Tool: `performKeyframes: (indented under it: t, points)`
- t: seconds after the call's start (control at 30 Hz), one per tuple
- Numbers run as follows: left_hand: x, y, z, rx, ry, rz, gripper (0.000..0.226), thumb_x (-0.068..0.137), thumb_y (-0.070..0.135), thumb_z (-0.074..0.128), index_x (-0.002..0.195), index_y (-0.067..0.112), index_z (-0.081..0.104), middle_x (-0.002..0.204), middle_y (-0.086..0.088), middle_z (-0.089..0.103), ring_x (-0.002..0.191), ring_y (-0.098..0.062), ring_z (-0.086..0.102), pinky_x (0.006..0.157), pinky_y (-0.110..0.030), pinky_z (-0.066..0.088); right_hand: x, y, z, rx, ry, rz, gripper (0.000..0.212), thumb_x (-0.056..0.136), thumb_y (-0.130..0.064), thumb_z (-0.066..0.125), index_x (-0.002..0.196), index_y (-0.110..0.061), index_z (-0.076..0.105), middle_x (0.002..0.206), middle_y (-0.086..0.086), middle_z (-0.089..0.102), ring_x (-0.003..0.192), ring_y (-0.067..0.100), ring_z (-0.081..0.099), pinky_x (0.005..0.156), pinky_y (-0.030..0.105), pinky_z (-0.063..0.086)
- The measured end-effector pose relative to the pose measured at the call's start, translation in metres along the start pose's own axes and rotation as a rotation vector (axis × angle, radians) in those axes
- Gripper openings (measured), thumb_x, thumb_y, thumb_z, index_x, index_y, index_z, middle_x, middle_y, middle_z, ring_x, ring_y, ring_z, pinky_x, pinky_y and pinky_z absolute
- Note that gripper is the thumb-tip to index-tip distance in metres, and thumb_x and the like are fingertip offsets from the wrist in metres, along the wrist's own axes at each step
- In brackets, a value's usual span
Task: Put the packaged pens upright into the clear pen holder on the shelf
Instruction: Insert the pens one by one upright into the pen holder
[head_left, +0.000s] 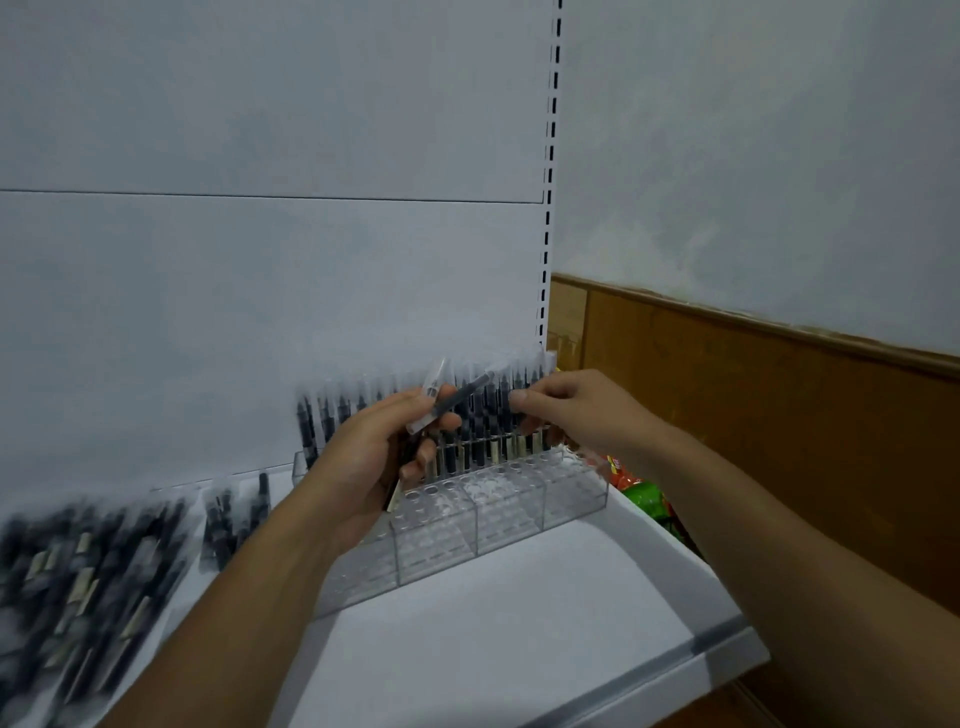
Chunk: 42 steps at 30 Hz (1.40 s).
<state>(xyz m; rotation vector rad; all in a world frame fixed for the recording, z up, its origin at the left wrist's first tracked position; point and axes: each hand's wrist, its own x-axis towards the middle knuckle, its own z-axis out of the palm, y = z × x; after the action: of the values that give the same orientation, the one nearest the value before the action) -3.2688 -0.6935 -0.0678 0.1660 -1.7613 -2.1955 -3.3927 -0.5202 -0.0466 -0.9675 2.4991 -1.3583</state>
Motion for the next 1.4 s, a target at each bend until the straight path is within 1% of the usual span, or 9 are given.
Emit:
performKeyframes:
  t: [0.13, 0.27, 0.4, 0.53, 0.77, 0.87, 1.1, 1.23, 1.4]
  points:
    - [-0.004, 0.011, -0.006, 0.069, -0.006, 0.04, 0.024, 0.097, 0.019, 0.048, 0.111, 0.01, 0.065, 0.084, -0.003, 0.069, 0.05, -0.008, 0.046, 0.04, -0.018, 0.032, -0.008, -0.03, 0.022, 0.27, -0.068, -0.042, 0.033, 0.095, -0.043, 0.056, 0.103, -0.015, 0.072, 0.091, 0.0, 0.074, 0.06, 0.004, 0.057, 0.049, 0.016, 0.043]
    - [-0.01, 0.02, -0.021, 0.159, -0.014, 0.1, 0.021, 0.096, 0.015, 0.051, 0.108, 0.01, 0.067, 0.079, -0.003, 0.064, 0.05, -0.008, 0.043, 0.04, -0.017, 0.029, -0.003, -0.051, 0.046, 0.443, -0.084, -0.026, 0.033, 0.094, -0.04, 0.06, 0.104, -0.011, 0.072, 0.095, 0.003, 0.074, 0.059, 0.005, 0.056, 0.051, 0.017, 0.044]
    - [-0.02, 0.018, -0.038, 0.216, -0.006, 0.171, 0.023, 0.096, 0.012, 0.051, 0.114, 0.008, 0.064, 0.069, 0.001, 0.059, 0.05, -0.009, 0.043, 0.041, -0.017, 0.029, 0.004, -0.064, 0.07, 0.63, -0.121, -0.025, 0.018, 0.092, -0.028, 0.064, 0.094, -0.011, 0.071, 0.085, -0.002, 0.071, 0.06, 0.007, 0.054, 0.051, 0.018, 0.042]
    - [-0.03, 0.029, -0.072, 0.214, 0.115, 0.285, 0.021, 0.096, 0.006, 0.048, 0.108, 0.011, 0.065, 0.072, 0.0, 0.066, 0.048, -0.01, 0.047, 0.04, -0.017, 0.032, 0.011, -0.076, 0.084, 0.711, -0.124, -0.069, 0.006, 0.09, -0.019, 0.066, 0.088, -0.013, 0.068, 0.082, -0.001, 0.072, 0.063, 0.008, 0.06, 0.052, 0.018, 0.044]
    - [-0.049, 0.028, -0.121, 0.108, 0.368, 0.348, 0.021, 0.097, 0.009, 0.049, 0.108, 0.014, 0.065, 0.074, 0.002, 0.067, 0.05, -0.009, 0.047, 0.044, -0.018, 0.033, 0.028, -0.091, 0.115, 0.364, -0.171, -0.314, 0.004, 0.09, -0.014, 0.067, 0.093, -0.013, 0.068, 0.078, -0.005, 0.074, 0.07, 0.009, 0.068, 0.058, 0.02, 0.051]
    - [-0.046, 0.025, -0.12, 0.157, 0.353, 0.356, 0.02, 0.097, 0.01, 0.05, 0.109, 0.015, 0.065, 0.076, 0.002, 0.067, 0.053, -0.01, 0.05, 0.045, -0.019, 0.035, 0.027, -0.086, 0.125, 0.305, -0.181, -0.366, 0.009, 0.088, -0.015, 0.069, 0.092, -0.009, 0.065, 0.071, -0.005, 0.072, 0.067, 0.009, 0.067, 0.059, 0.02, 0.051]
    - [-0.044, 0.017, -0.117, 0.207, 0.334, 0.338, 0.021, 0.096, 0.011, 0.052, 0.111, 0.016, 0.066, 0.076, 0.003, 0.067, 0.053, -0.01, 0.05, 0.047, -0.019, 0.037, 0.018, -0.072, 0.14, 0.357, -0.192, -0.396, 0.015, 0.084, -0.013, 0.072, 0.078, -0.017, 0.059, 0.067, -0.004, 0.066, 0.061, 0.01, 0.063, 0.058, 0.015, 0.05]
    - [-0.044, 0.014, -0.116, 0.211, 0.329, 0.323, 0.022, 0.096, 0.011, 0.052, 0.112, 0.016, 0.066, 0.075, 0.003, 0.067, 0.053, -0.01, 0.05, 0.047, -0.018, 0.037, 0.016, -0.069, 0.136, 0.353, -0.186, -0.425, 0.015, 0.084, -0.014, 0.073, 0.078, -0.017, 0.059, 0.072, 0.004, 0.066, 0.067, 0.016, 0.063, 0.064, 0.02, 0.053]
    - [-0.044, 0.013, -0.116, 0.211, 0.329, 0.321, 0.022, 0.096, 0.011, 0.052, 0.112, 0.015, 0.066, 0.075, 0.004, 0.067, 0.053, -0.009, 0.049, 0.047, -0.018, 0.036, 0.012, -0.065, 0.131, 0.296, -0.179, -0.45, 0.014, 0.083, -0.017, 0.074, 0.085, -0.01, 0.063, 0.07, -0.001, 0.067, 0.065, 0.017, 0.064, 0.061, 0.02, 0.052]
